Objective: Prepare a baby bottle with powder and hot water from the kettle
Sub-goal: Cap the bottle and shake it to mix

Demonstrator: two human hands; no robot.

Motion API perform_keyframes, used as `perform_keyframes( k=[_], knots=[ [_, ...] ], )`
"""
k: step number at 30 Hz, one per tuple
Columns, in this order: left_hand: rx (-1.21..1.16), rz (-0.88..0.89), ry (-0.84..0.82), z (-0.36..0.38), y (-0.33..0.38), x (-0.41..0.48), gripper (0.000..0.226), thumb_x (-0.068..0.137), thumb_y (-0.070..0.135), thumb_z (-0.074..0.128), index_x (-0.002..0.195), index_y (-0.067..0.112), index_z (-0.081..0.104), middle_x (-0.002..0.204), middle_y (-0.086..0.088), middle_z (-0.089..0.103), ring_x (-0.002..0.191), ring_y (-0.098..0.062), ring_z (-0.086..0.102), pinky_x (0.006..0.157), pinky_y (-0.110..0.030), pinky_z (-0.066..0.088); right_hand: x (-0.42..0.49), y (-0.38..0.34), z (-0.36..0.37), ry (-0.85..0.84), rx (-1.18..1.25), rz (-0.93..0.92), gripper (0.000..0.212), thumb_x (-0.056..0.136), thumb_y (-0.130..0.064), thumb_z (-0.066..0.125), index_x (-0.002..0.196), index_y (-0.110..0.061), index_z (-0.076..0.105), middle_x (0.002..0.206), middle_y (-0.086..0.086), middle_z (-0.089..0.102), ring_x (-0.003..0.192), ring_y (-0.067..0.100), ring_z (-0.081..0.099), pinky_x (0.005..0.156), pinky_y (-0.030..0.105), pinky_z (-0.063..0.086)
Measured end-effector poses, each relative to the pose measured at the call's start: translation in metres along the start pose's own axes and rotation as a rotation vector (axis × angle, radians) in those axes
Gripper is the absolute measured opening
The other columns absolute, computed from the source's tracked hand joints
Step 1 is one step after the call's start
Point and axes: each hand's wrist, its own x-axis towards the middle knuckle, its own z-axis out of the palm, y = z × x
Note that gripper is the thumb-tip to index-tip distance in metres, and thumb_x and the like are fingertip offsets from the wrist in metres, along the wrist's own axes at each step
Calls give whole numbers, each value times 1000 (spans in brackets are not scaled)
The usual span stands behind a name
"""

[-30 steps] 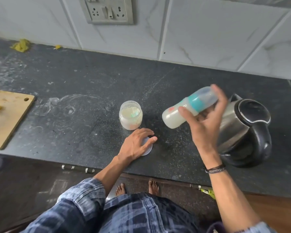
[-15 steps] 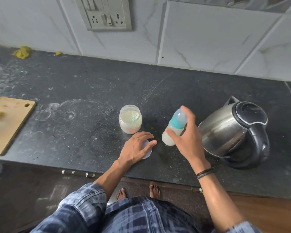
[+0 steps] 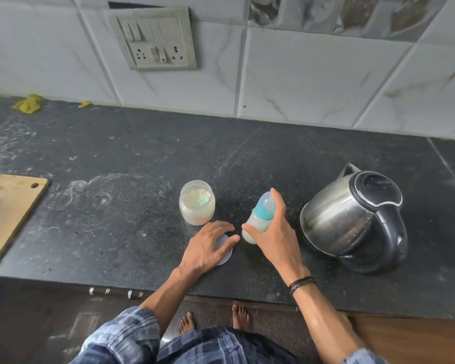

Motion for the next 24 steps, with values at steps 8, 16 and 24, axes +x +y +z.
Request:
perform_keyframes(
  k=[8,16,24],
  knots=[
    [23,6,2,-1,1,0,63,96,77,36,124,31,67,129,24,60,122,3,51,104,-24,44,25,-26,-40,208,512,-39,102,69,-42,92,142,-62,25,138,-30,47,112,9,65,91,38,58],
    [20,4,-7,-3,3,0,65,94,79,34,124,32,67,129,24,60,123,5,49,102,-22,44,16,-51,-70,204,765,-146,99,68,-25,93,144,-45,33,124,-31,56,103,9,68,85,29,59],
    [16,6,-10,-4,4,0,69,93,81,31,125,31,67,130,23,60,124,4,49,102,-21,43,21,-71,-88,334,959,-123,100,71,-17,93,146,-41,32,128,-19,60,104,6,68,87,27,58]
  ],
)
